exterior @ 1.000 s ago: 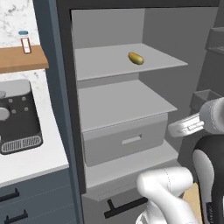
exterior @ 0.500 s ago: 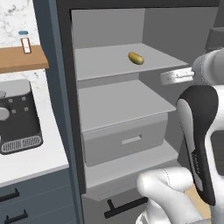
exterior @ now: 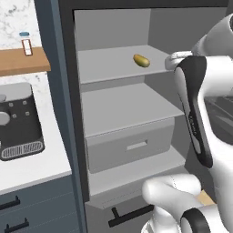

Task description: Place one cucumber and one chicken drumstick in each tupperware on the nearby counter, to pack two identical lunches.

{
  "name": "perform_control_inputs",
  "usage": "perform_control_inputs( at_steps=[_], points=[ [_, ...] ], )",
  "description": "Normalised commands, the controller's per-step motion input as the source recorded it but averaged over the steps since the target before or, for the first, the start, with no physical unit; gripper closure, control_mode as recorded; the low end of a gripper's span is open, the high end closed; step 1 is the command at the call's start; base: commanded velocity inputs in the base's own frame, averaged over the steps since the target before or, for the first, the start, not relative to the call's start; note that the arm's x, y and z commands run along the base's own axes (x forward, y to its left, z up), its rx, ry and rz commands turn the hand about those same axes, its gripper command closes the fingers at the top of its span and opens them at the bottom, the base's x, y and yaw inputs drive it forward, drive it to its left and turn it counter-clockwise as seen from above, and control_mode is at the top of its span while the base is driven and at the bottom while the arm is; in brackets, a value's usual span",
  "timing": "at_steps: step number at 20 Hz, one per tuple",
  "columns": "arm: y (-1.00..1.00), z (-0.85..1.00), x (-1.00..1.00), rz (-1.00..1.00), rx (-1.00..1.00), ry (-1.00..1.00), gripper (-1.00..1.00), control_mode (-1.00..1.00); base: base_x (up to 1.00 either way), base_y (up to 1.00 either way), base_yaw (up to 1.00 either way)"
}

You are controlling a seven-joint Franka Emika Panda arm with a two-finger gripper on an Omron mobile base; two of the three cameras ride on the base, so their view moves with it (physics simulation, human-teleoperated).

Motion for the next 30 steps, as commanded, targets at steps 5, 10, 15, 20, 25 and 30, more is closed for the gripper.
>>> perform_control_inputs(
  at_steps=[5, 10, 15, 20, 25, 30],
  points=[
    [0.06, -0.20, 1.00, 0.02, 0.00, 0.07, -1.00, -1.00, 0.00, 0.00, 0.00],
    [0.00, -0.22, 1.00, 0.12, 0.01, 0.00, -1.00, -1.00, 0.00, 0.00, 0.00],
    [0.00, 0.00, 0.95, 0.17, 0.01, 0.11, -1.00, -1.00, 0.00, 0.00, 0.00],
    [0.01, 0.00, 0.52, 0.12, 0.00, 0.09, -1.00, -1.00, 0.00, 0.00, 0.00],
    [0.05, -0.01, 0.77, 0.07, 0.00, 0.01, -1.00, -1.00, 0.00, 0.00, 0.00],
    [0.10, -0.09, 0.96, 0.02, 0.00, 0.00, -1.00, -1.00, 0.00, 0.00, 0.00]
  ],
)
